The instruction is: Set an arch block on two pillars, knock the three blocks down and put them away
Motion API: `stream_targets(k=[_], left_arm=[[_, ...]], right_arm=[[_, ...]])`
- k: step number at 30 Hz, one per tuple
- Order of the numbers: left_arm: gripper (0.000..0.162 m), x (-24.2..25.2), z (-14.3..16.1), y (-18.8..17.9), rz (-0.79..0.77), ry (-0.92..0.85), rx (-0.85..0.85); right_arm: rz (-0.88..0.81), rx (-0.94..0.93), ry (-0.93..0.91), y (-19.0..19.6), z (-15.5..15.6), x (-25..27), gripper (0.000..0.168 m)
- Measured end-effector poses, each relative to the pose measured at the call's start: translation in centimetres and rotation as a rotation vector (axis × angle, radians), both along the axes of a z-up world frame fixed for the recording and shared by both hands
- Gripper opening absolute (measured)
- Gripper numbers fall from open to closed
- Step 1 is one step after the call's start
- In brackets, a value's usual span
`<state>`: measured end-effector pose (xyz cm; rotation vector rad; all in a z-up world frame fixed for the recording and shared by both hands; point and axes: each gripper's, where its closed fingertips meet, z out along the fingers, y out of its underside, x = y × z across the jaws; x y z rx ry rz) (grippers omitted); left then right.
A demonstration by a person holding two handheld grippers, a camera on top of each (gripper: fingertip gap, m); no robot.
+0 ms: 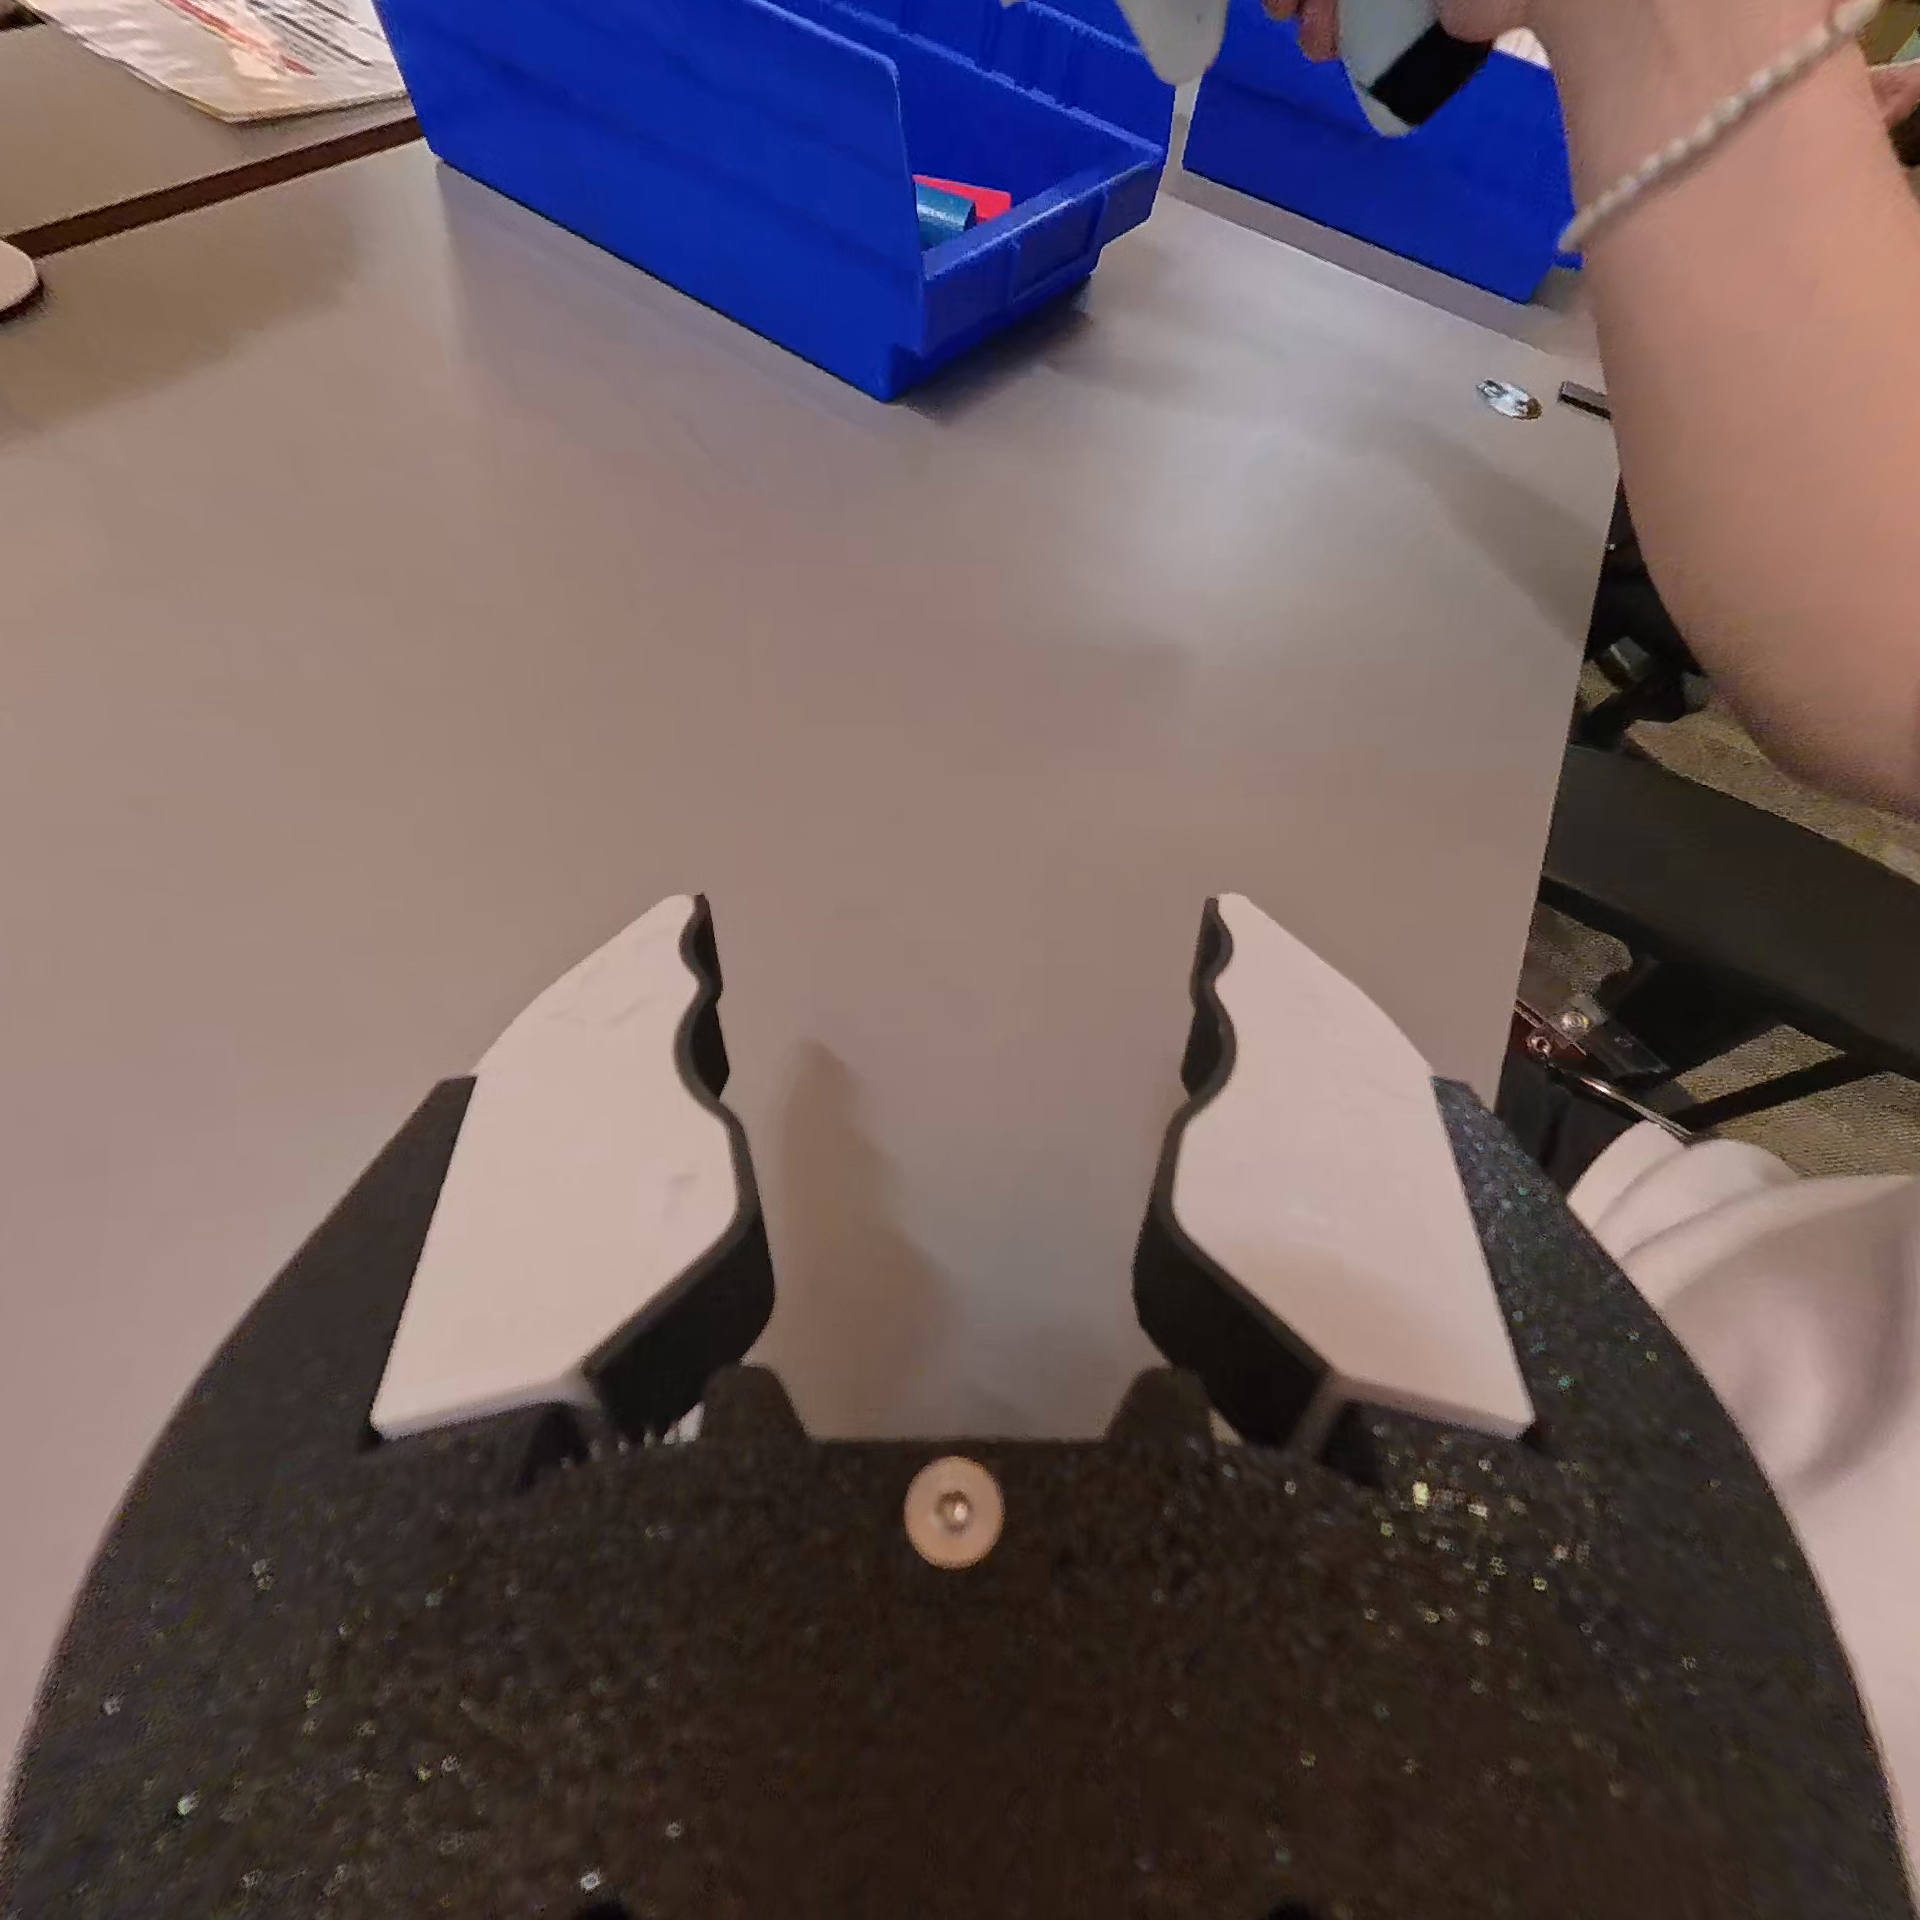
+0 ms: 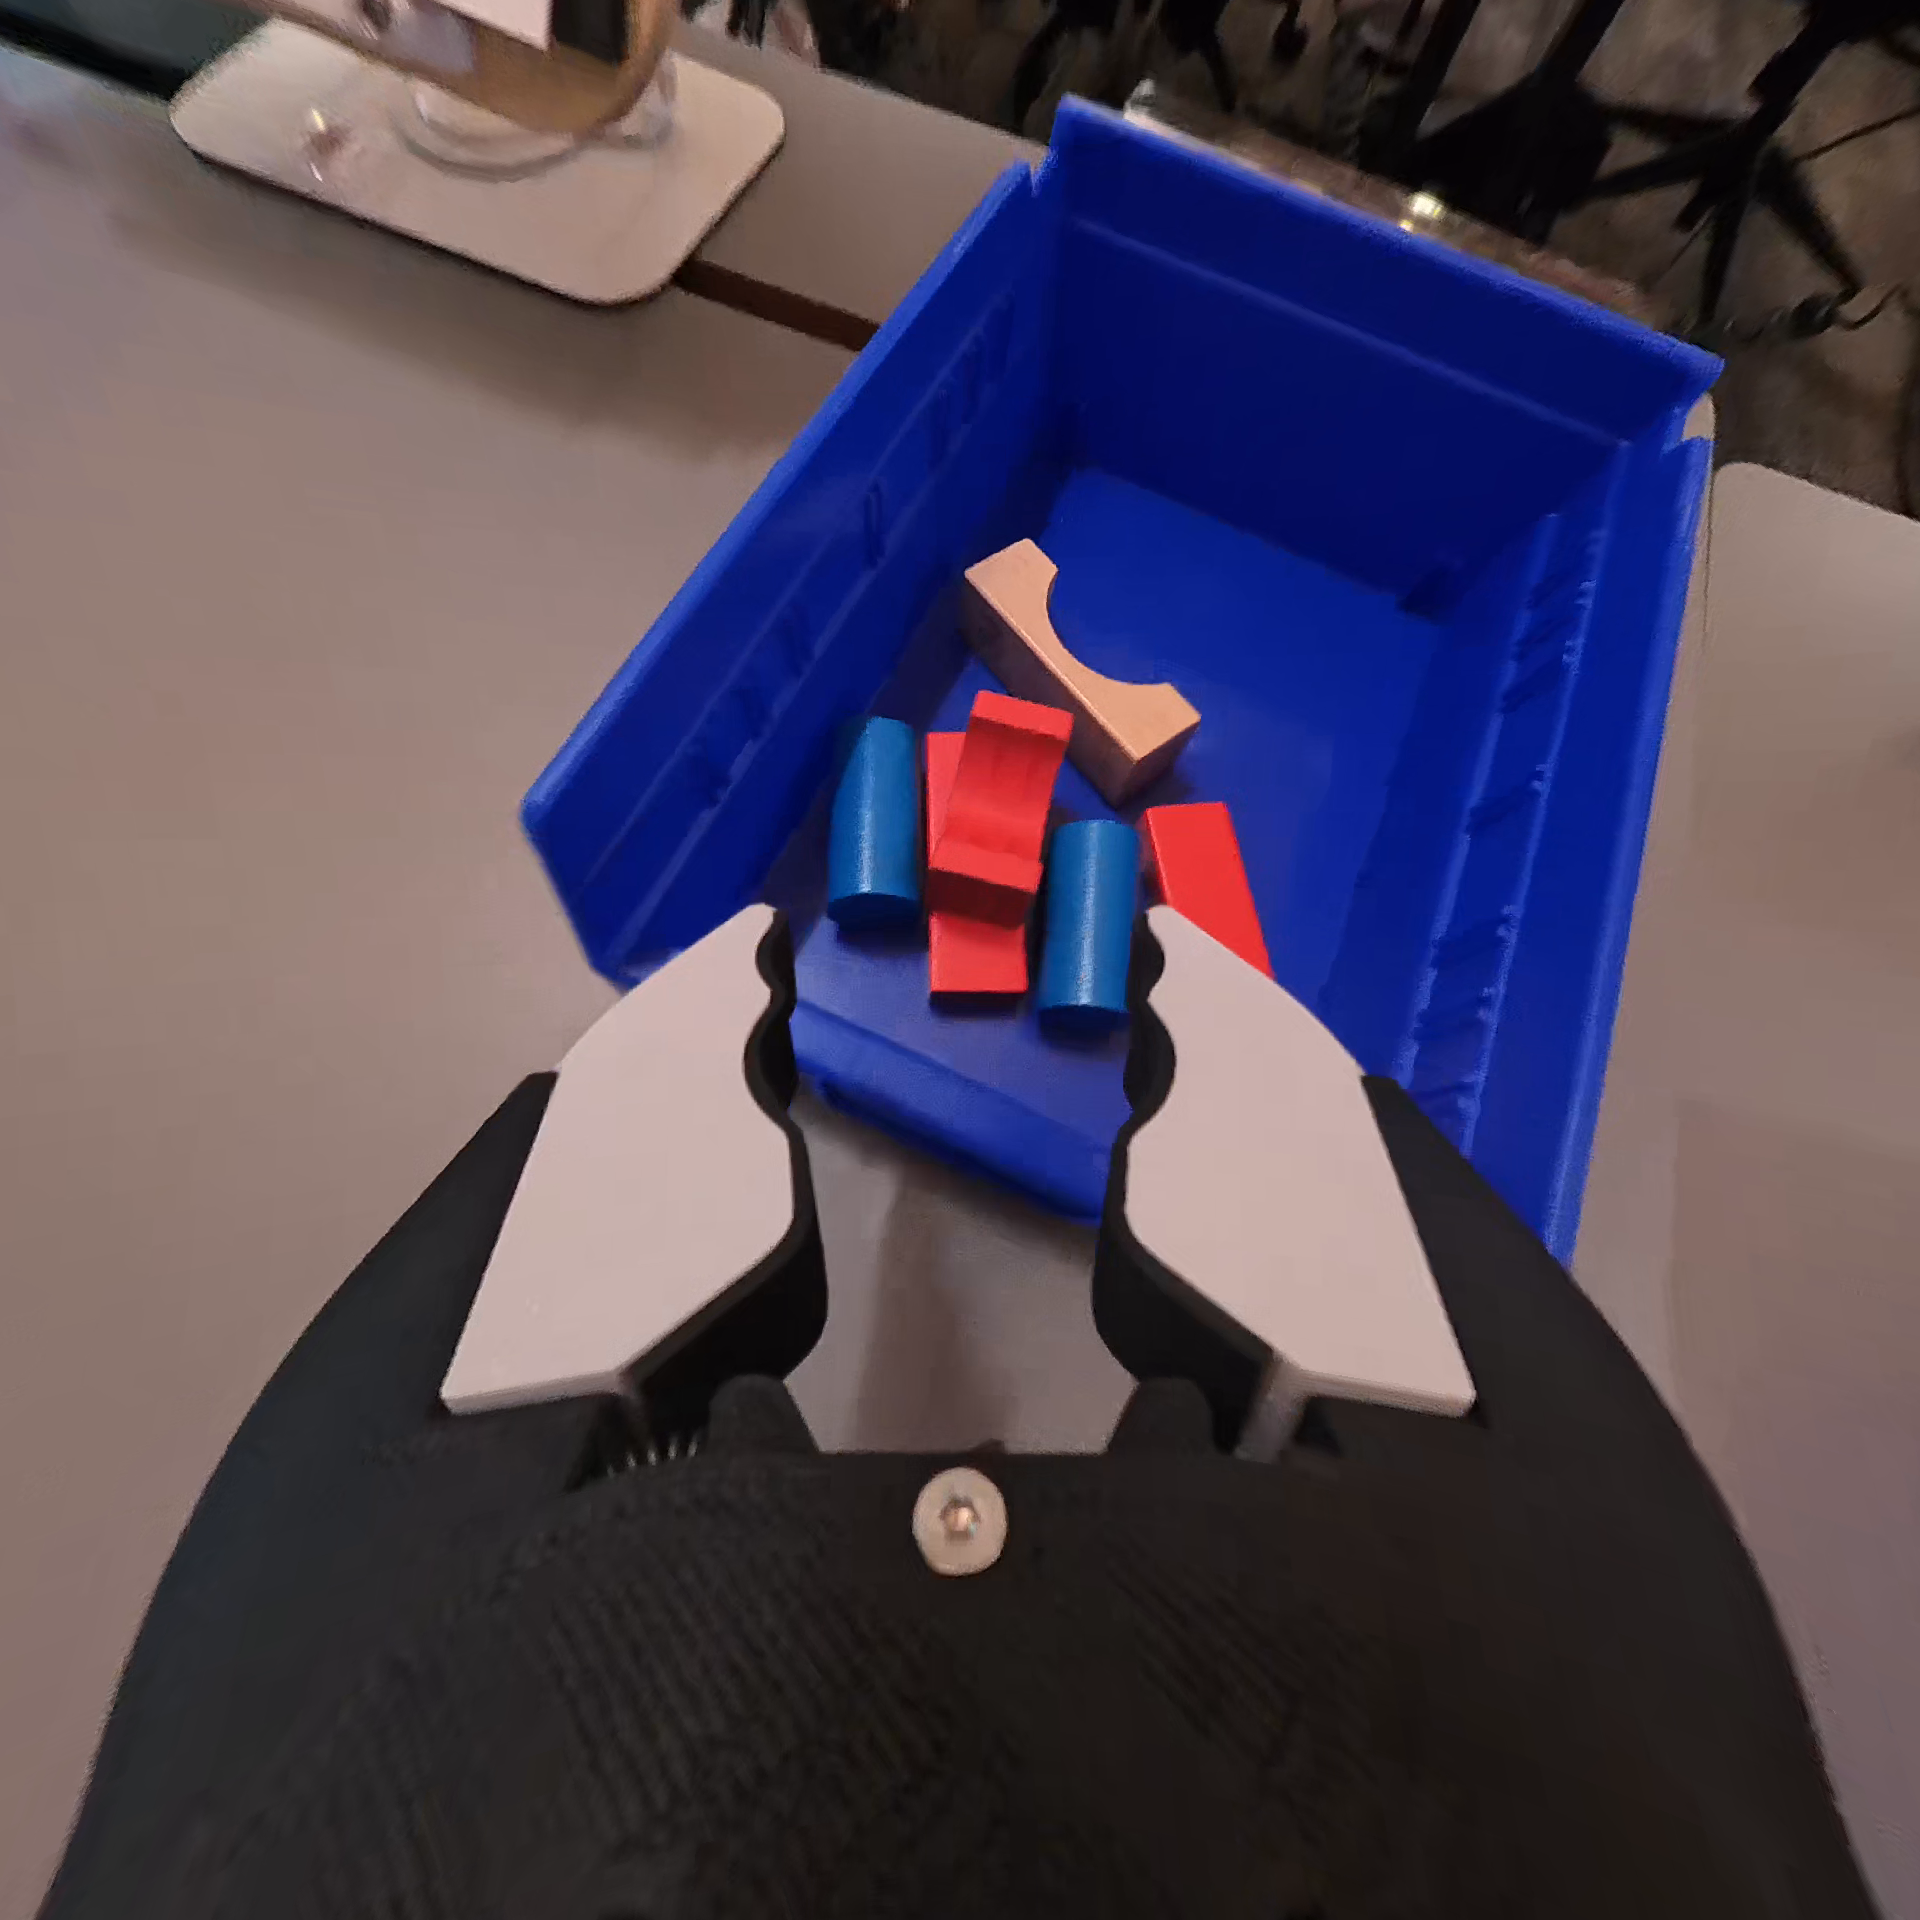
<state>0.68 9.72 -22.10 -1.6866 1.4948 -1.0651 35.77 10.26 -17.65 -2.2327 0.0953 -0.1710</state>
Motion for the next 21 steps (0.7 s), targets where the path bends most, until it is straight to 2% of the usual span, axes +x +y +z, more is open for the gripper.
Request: stream_targets(k=[1, 4, 6, 12, 16, 21], left_arm=[[0.086, 0.3, 0.1, 0.0, -0.001, 0.000, 0.006], [0.087, 1.3, 0.6, -0.1, -0.006, -0.009, -0.004], [0.088, 2.3, 1.0, -0.3, -0.015, -0.016, -0.021], [0.092, 6.2, 4.0, 0.6, 0.003, 0.005, 0.031], [0.095, 10.8, 7.1, 1.9, 0.031, -0.017, 0.070], [0.095, 18.8, 9.0, 1.4, 0.009, -0.002, -0.038]], right_arm=[[-0.014, 0.044, 0.019, -0.5, 0.3, -0.6, 0.062], [0.053, 0.136, 0.072, -1.4, 0.7, -3.7, 0.062], [0.063, 0.165, 0.035, -1.9, 1.1, -4.5, 0.062], [0.004, 0.255, -0.023, -3.1, 2.7, -3.0, 0.063], [0.013, 0.300, -0.040, -4.4, 3.5, -2.6, 0.065], [-0.041, 0.355, -0.045, -6.6, 4.9, -1.0, 0.065]])
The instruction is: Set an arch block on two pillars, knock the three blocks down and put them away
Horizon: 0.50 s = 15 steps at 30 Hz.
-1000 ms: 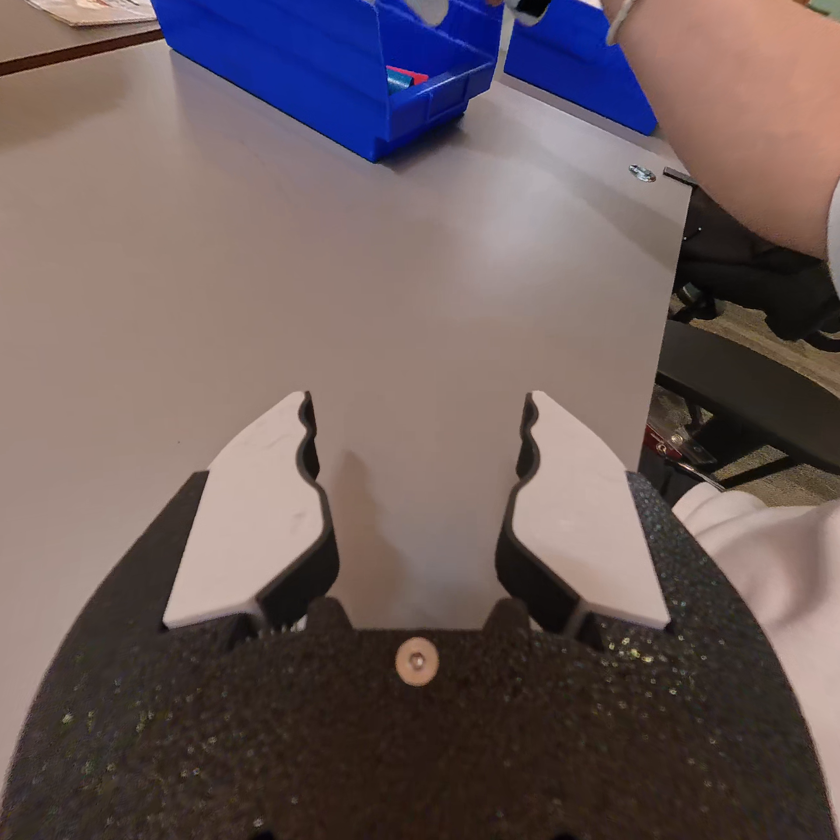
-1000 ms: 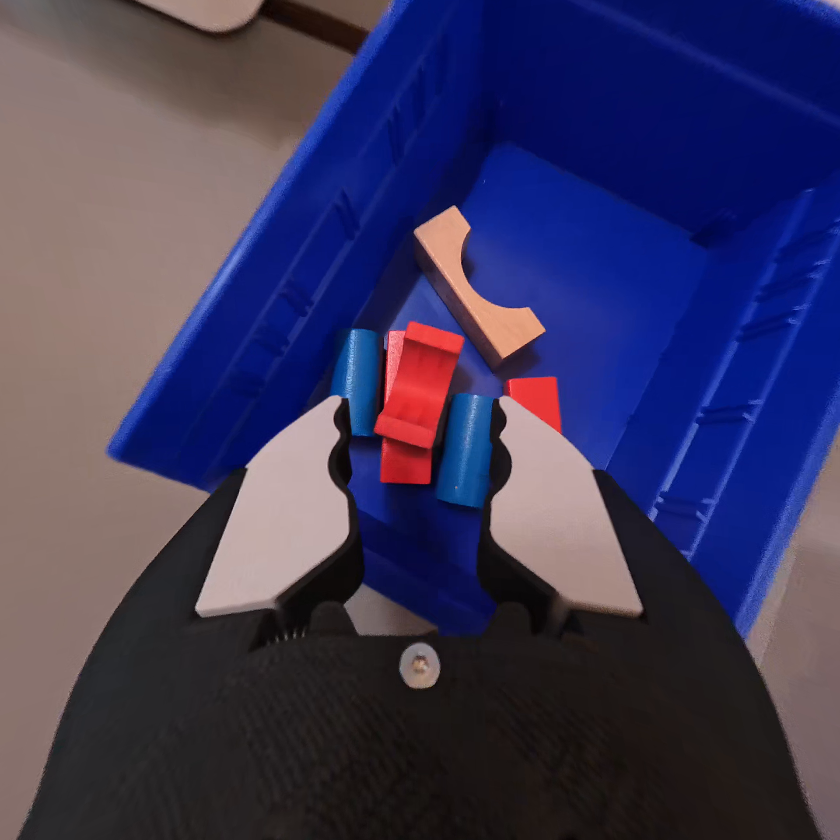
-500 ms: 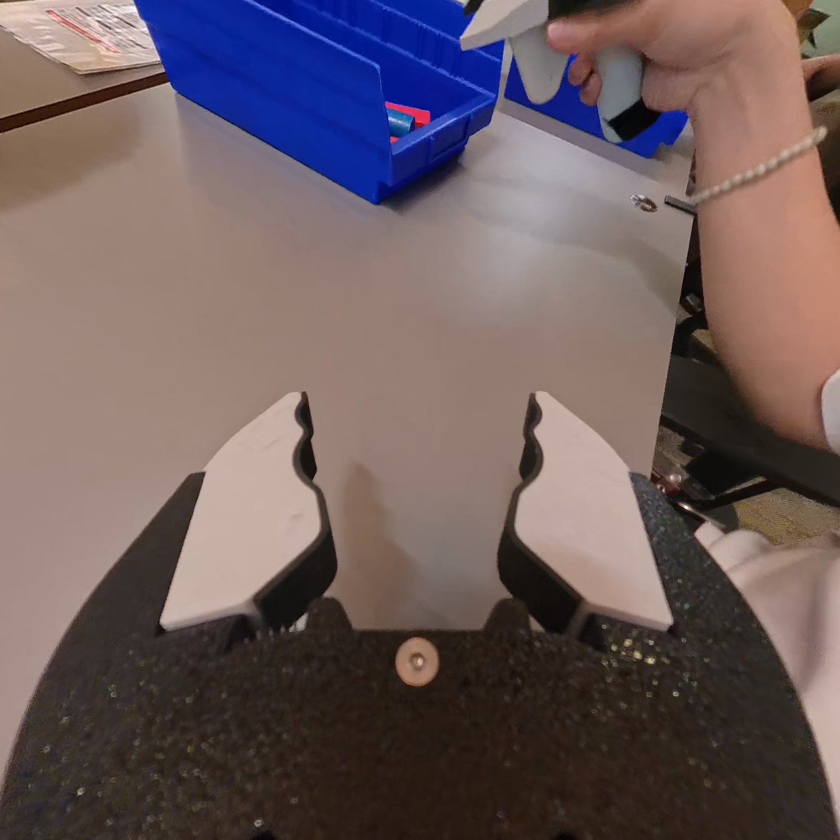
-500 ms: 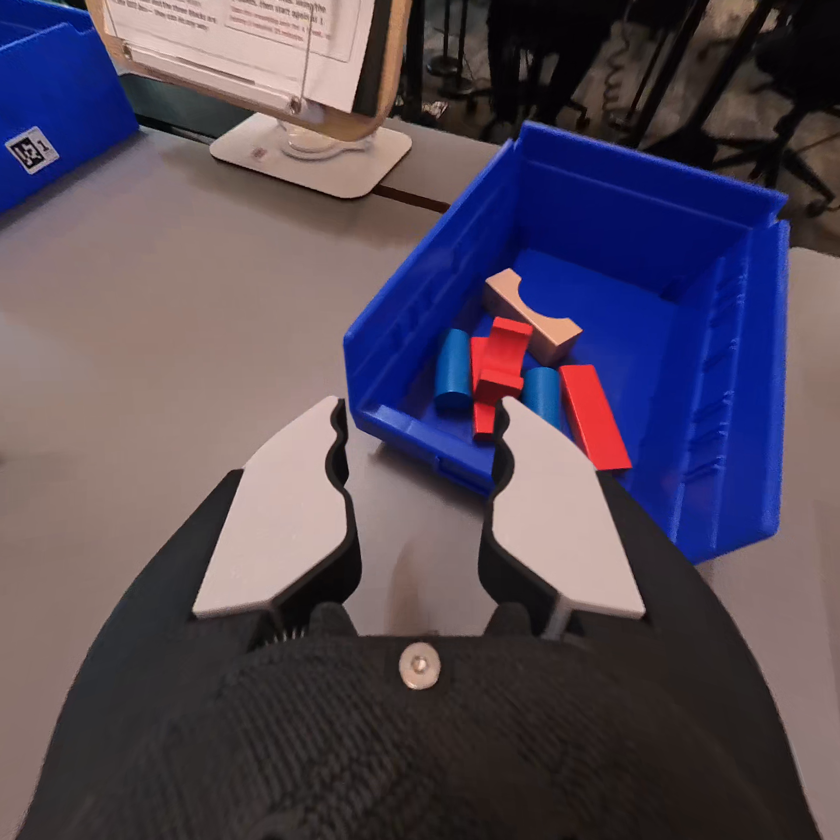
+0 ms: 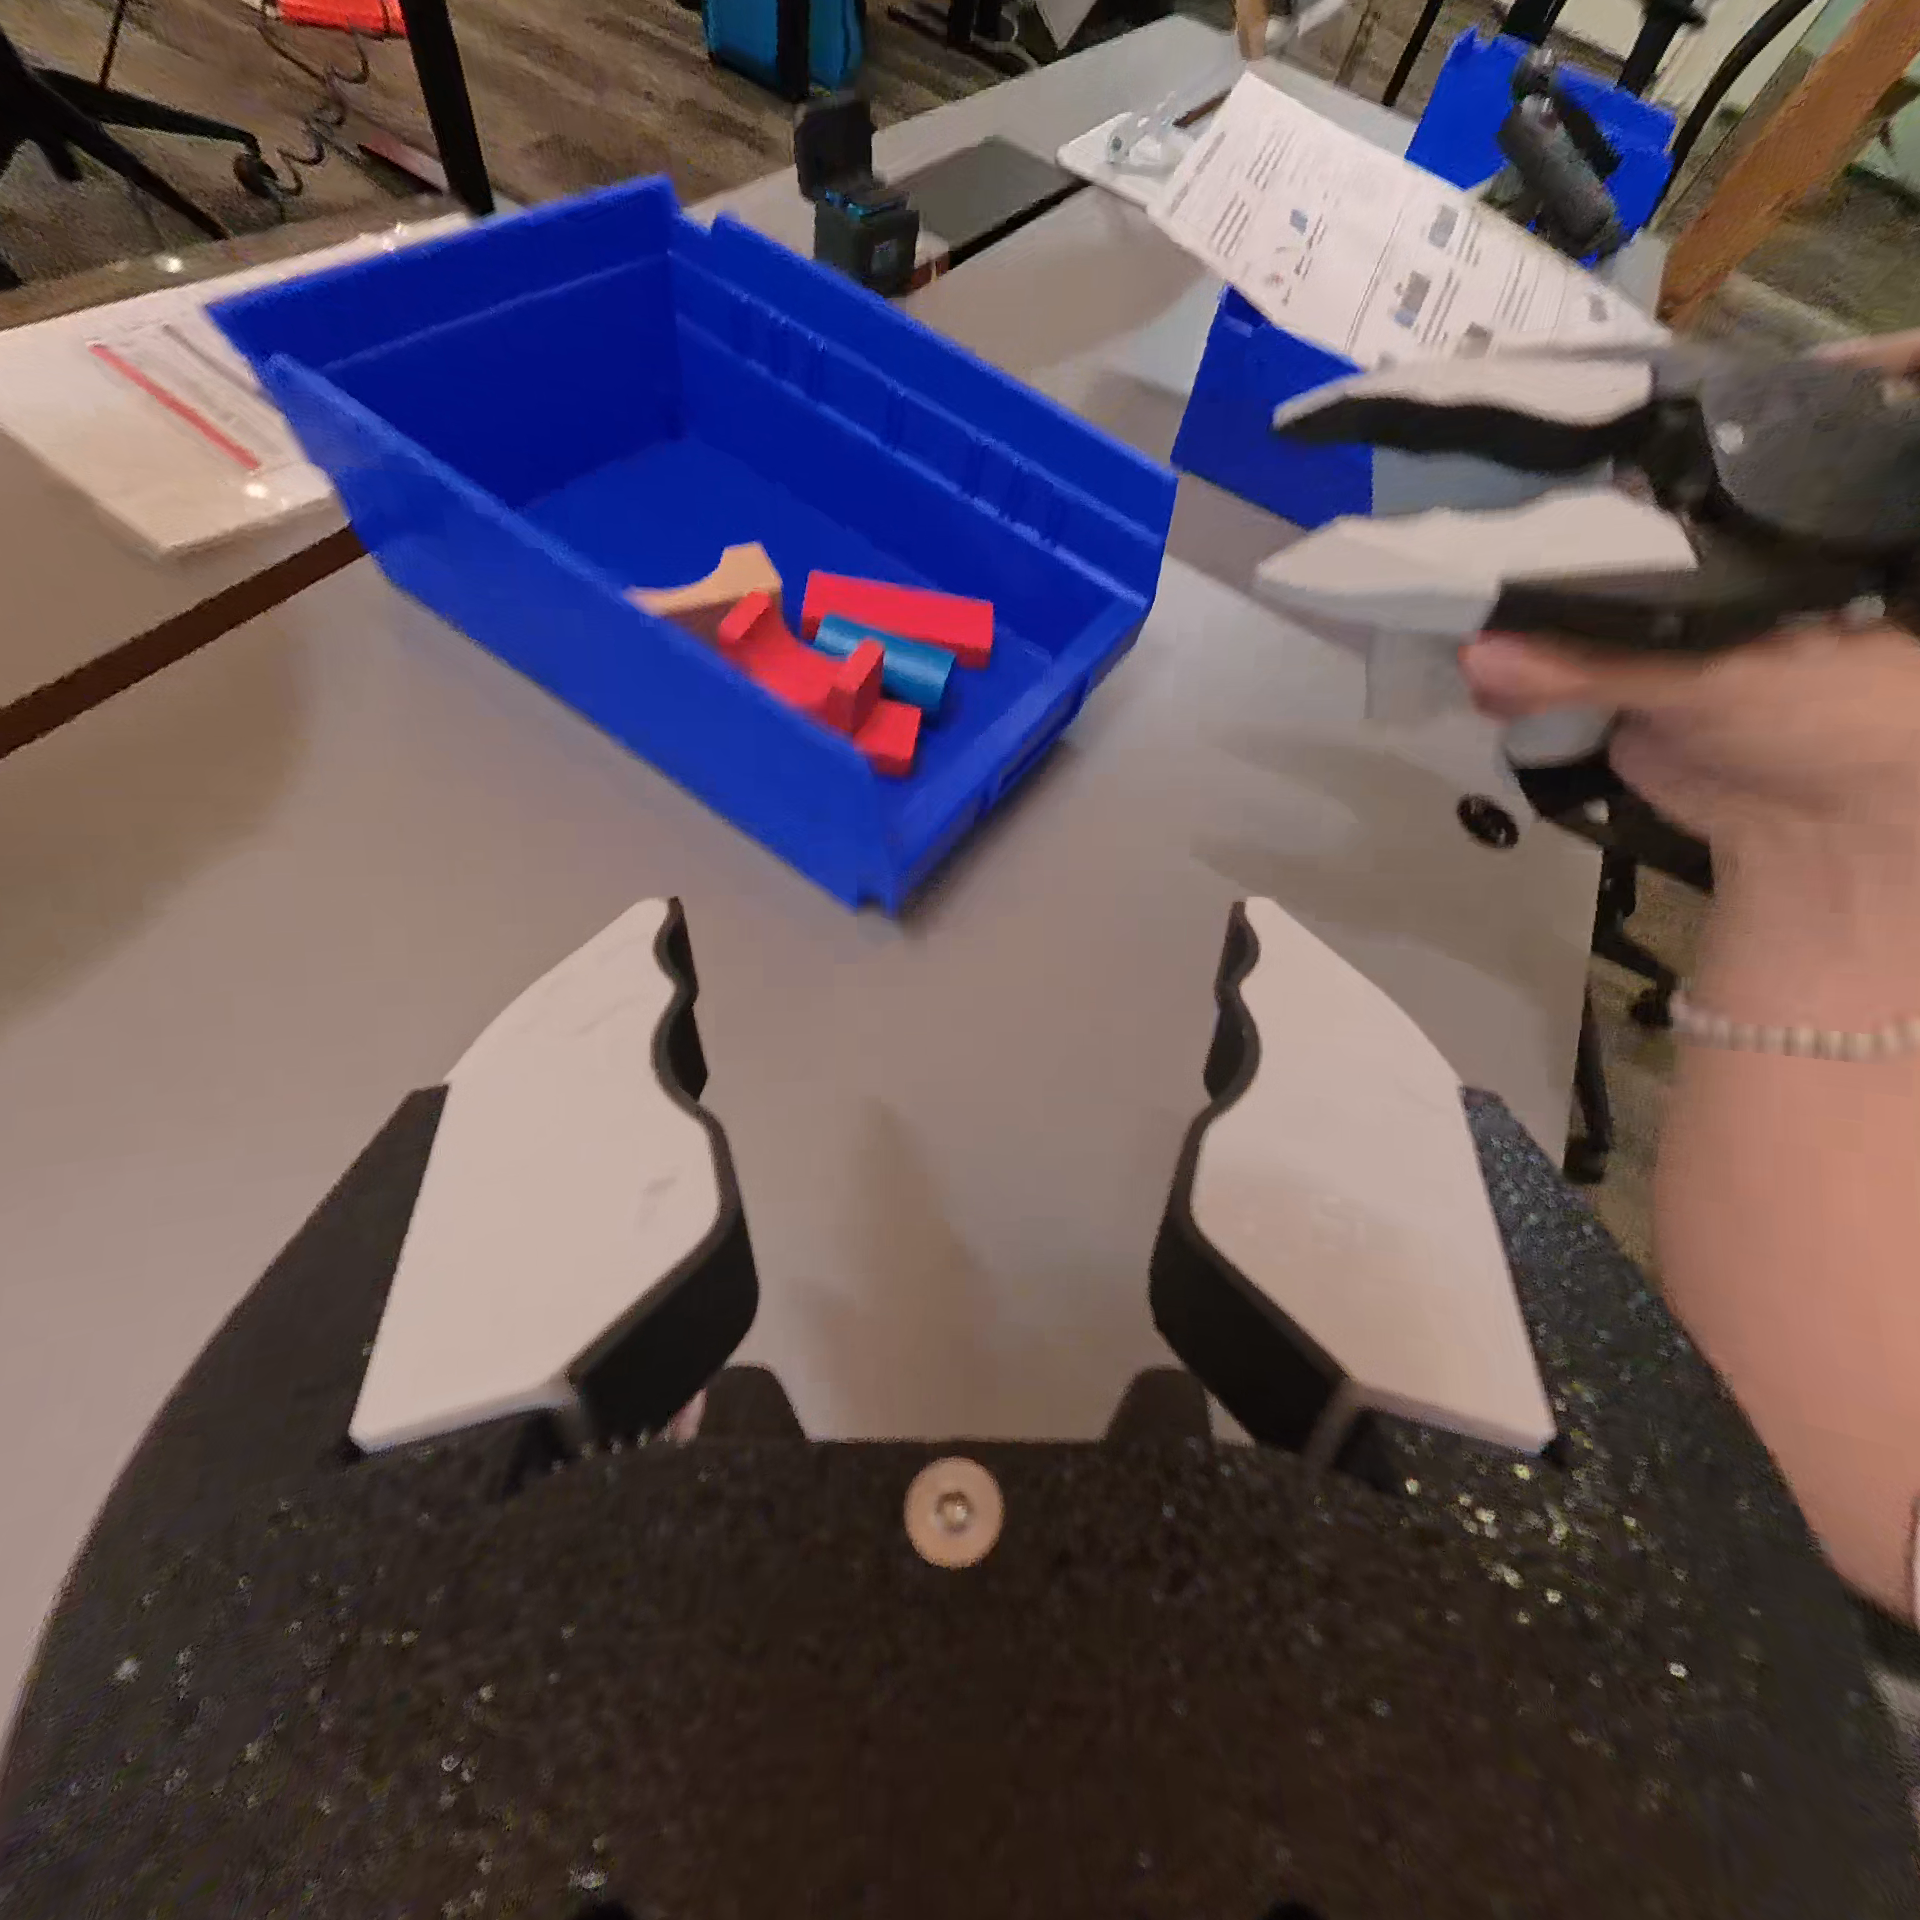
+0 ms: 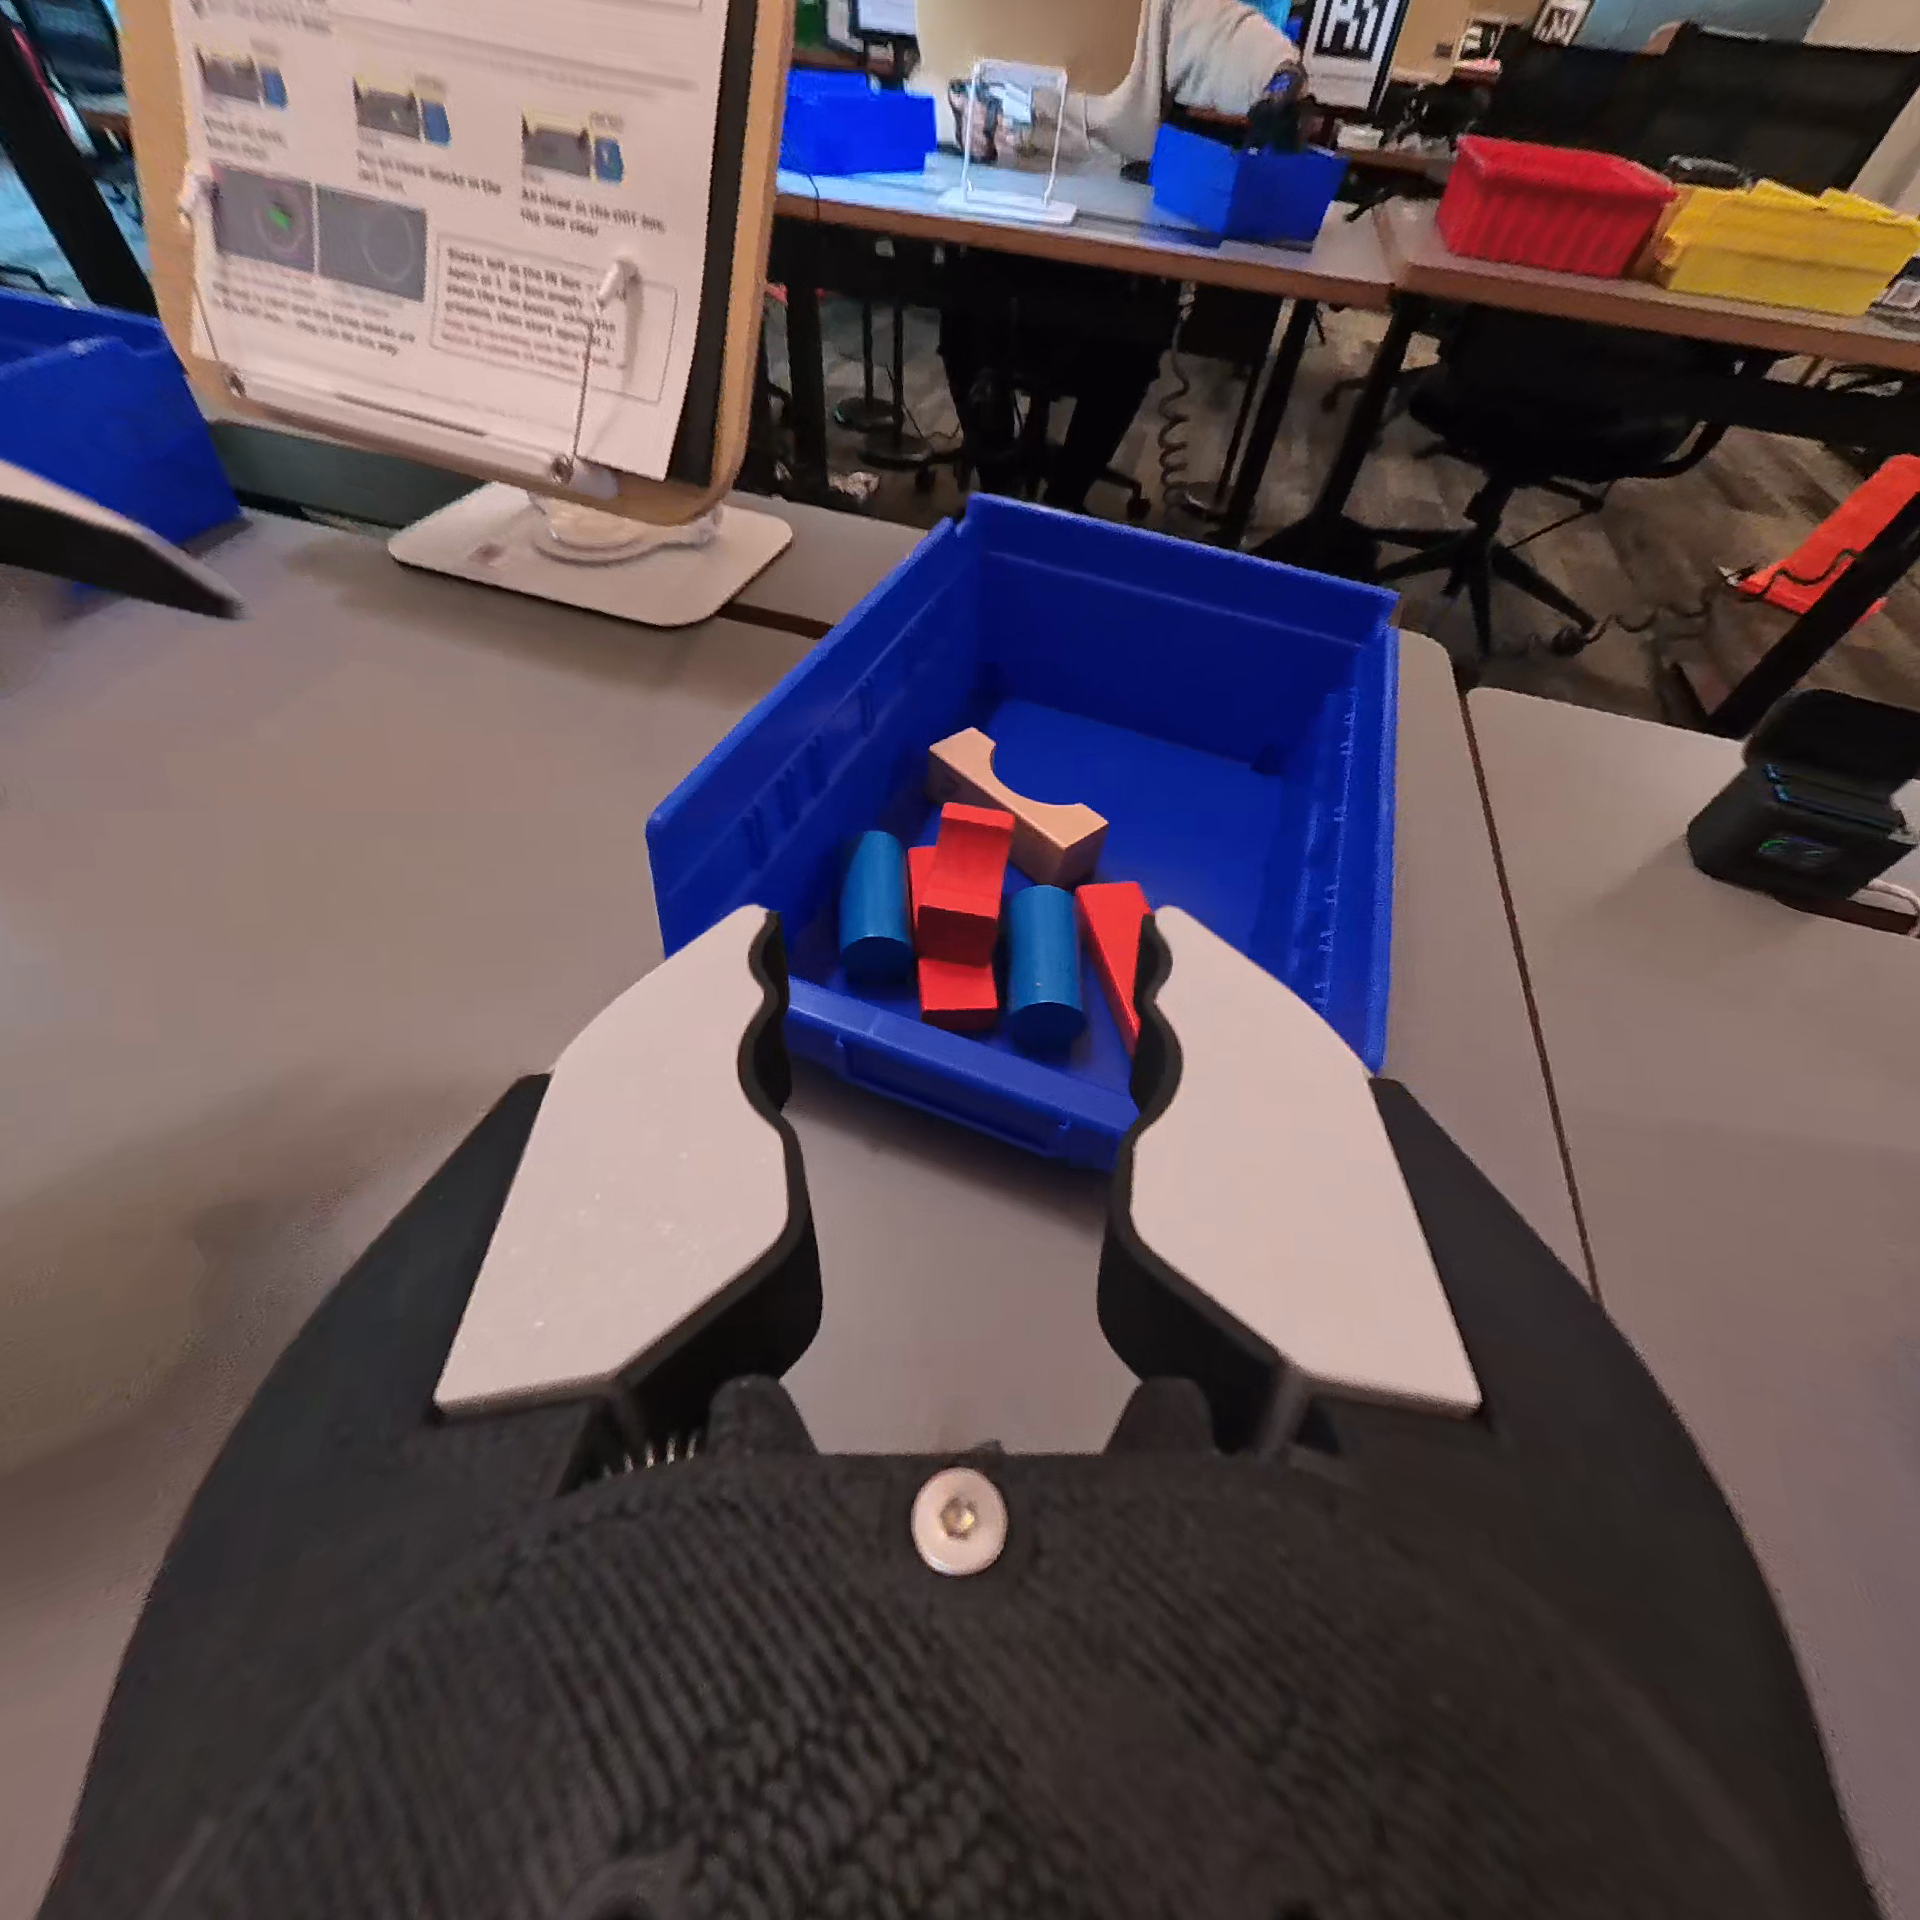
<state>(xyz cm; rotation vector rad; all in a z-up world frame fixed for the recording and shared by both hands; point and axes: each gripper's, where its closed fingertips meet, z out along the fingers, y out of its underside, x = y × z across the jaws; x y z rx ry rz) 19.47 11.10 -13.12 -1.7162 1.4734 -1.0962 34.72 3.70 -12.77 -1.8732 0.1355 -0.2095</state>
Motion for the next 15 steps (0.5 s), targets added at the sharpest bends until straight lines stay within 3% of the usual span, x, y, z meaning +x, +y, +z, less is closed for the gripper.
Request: stream_targets(k=[2, 8, 13, 15], left_arm=[[0.086, 3.7, 0.4, -0.2, -0.006, -0.030, -0.016], [0.085, 12.9, -2.3, 3.0, 0.144, 0.067, -0.039], [0.081, 16.2, -5.1, 6.7, 0.293, 0.191, 0.034], [0.072, 16.9, -5.9, 7.0, 0.307, 0.216, 0.086]], right_arm=[[0.002, 0.038, 0.024, -0.5, 0.5, 0.3, 0.064], [0.010, 0.093, 0.041, -1.5, 1.5, 0.4, 0.064], [0.006, 0.090, 0.035, -1.7, 1.4, 0.7, 0.064], [0.003, 0.091, 0.043, -1.7, 1.2, 1.0, 0.064]])
